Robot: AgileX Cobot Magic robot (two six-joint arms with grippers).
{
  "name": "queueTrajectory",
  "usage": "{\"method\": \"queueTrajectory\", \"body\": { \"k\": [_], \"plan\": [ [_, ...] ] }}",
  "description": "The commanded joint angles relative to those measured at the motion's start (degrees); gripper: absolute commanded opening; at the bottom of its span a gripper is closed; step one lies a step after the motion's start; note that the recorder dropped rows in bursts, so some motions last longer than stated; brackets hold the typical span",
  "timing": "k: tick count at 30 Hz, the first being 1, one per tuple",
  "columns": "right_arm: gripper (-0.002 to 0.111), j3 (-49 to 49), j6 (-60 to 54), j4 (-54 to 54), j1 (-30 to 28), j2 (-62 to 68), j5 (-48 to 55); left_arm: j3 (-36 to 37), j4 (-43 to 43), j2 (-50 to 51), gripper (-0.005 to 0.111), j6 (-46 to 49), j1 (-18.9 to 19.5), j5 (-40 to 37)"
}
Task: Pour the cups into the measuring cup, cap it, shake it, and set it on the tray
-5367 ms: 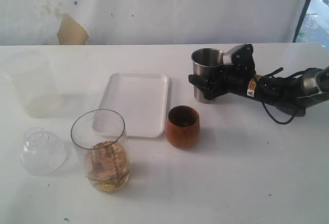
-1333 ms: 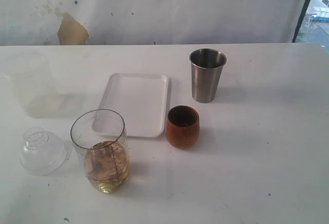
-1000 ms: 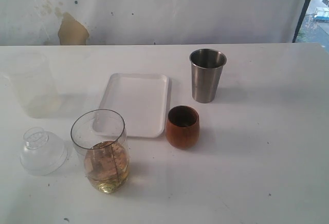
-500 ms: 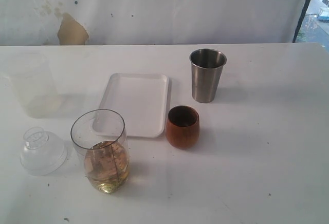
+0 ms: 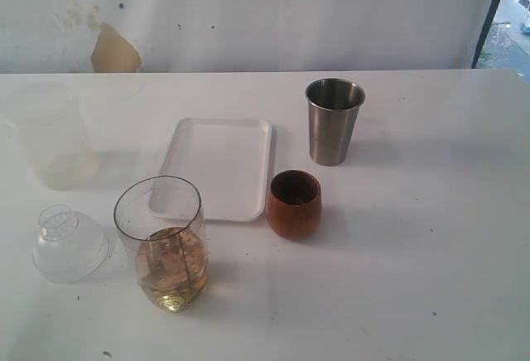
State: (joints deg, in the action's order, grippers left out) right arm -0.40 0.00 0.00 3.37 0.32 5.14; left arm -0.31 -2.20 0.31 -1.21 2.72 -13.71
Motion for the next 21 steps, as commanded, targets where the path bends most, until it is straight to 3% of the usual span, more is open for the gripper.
{"method": "queueTrajectory", "body": {
  "k": [1,21],
  "plan": [
    [0.0,0.4,5.33,-5.08,-1.31,-0.32,4.95,0.31,-0.41,-0.31,0.0,-0.03,-0.03,0.39],
    [0.0,0.4,2.25,-3.16,-3.33,-0.32,14.77,0.31,-0.41,-0.31,0.0,-0.03,-0.03,0.39]
  ]
}}
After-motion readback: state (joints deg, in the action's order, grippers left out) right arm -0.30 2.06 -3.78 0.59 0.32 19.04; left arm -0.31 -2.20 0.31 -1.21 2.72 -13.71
